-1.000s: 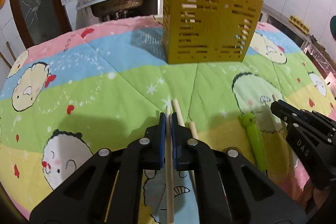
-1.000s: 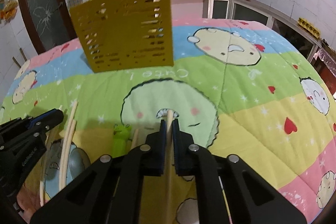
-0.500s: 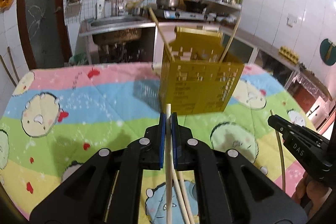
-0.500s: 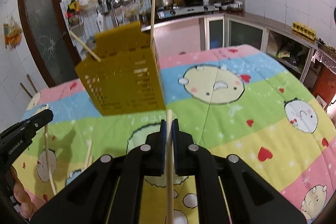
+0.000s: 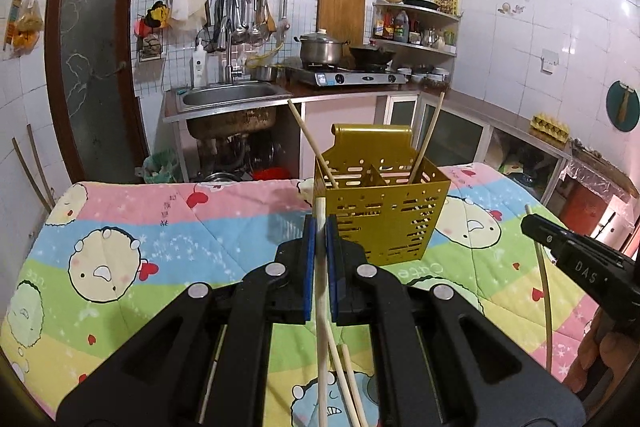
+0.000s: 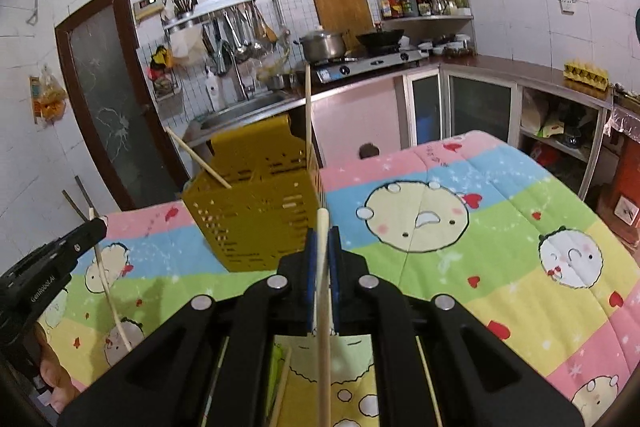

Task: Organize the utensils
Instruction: 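Carry the left tool's chopstick to the yellow holder while the right tool carries its own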

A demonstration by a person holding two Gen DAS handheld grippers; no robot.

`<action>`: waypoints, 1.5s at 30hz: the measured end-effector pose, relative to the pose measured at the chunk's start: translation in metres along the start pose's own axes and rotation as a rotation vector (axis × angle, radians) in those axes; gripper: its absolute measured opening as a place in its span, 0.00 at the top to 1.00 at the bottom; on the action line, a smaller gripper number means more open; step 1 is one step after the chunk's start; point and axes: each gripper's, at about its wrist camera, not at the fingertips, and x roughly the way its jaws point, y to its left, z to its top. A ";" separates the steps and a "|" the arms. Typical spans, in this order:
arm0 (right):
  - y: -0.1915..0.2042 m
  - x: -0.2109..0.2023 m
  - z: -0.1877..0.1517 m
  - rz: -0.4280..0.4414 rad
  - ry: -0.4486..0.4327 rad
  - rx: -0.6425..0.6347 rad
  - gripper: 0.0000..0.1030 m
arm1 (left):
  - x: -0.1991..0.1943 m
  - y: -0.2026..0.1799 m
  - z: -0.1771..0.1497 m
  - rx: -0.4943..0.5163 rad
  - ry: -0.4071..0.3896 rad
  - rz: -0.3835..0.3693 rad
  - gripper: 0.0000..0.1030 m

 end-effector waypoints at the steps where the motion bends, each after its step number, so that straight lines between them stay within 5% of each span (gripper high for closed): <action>1: 0.000 -0.002 0.001 0.001 -0.008 -0.002 0.94 | 0.000 0.000 0.001 0.000 -0.002 0.001 0.96; 17: 0.009 -0.019 0.028 0.012 -0.126 -0.032 0.94 | -0.018 0.002 0.021 0.008 -0.096 0.001 0.96; 45: 0.056 0.022 0.163 0.091 -0.582 -0.087 0.94 | -0.025 -0.036 0.168 0.040 -0.433 -0.025 0.96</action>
